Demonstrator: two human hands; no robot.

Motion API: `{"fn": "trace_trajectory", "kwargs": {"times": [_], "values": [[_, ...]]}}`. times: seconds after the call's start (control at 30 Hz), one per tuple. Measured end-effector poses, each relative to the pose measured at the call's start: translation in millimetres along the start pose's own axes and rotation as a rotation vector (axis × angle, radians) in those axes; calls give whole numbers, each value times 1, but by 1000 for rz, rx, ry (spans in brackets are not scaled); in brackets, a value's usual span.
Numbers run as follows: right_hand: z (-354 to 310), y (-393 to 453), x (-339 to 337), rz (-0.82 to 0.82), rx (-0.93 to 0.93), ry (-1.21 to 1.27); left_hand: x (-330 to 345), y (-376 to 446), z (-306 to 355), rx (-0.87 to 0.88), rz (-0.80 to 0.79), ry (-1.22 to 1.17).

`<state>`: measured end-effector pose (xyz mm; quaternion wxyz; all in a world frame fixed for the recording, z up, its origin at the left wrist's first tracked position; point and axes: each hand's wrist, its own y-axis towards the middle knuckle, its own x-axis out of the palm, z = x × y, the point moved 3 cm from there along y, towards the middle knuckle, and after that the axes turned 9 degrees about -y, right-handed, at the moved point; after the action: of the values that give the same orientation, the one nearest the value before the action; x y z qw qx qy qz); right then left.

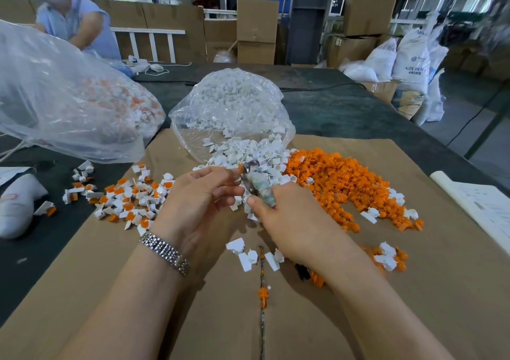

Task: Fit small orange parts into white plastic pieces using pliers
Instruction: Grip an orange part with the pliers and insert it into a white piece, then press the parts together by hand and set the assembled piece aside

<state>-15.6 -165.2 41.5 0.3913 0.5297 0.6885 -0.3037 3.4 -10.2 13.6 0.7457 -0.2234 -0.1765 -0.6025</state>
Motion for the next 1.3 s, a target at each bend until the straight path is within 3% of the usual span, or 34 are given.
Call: {"fn": "trace_trajectory", "kwargs": {"times": [0.2, 0.27, 0.43, 0.53, 0.63, 0.7, 0.8, 0.87, 1.07, 1.17, 1.3], "values": [[8, -4, -16, -229, 37, 243, -1, -1, 5, 18, -104, 32], [14, -2, -28, -186, 48, 185, -8, 1, 9, 48, -52, 132], [57, 17, -48, 106, 178, -196, -32, 4, 30, 380, 396, 968], [85, 23, -44, 164, 311, -342, -35, 0, 38, 505, 524, 1244], [96, 24, -34, 195, 369, -410, -28, -1, 33, 540, 330, 1255], [98, 26, -27, 180, 379, -421, -22, -1, 26, 420, -6, 1154], [97, 29, -21, 179, 356, -438, -17, -7, 15, 122, -541, 1243], [97, 30, -20, 192, 359, -444, -19, -11, 9, 40, -709, 1319], [98, 29, -21, 153, 340, -378, -21, -9, 5, 9, -771, 1352], [93, 21, -36, 129, 216, -290, -22, -7, 2, 6, -735, 1379], [85, 3, -50, -314, -3, -123, -18, -2, 0, 74, -596, 1318]]}}
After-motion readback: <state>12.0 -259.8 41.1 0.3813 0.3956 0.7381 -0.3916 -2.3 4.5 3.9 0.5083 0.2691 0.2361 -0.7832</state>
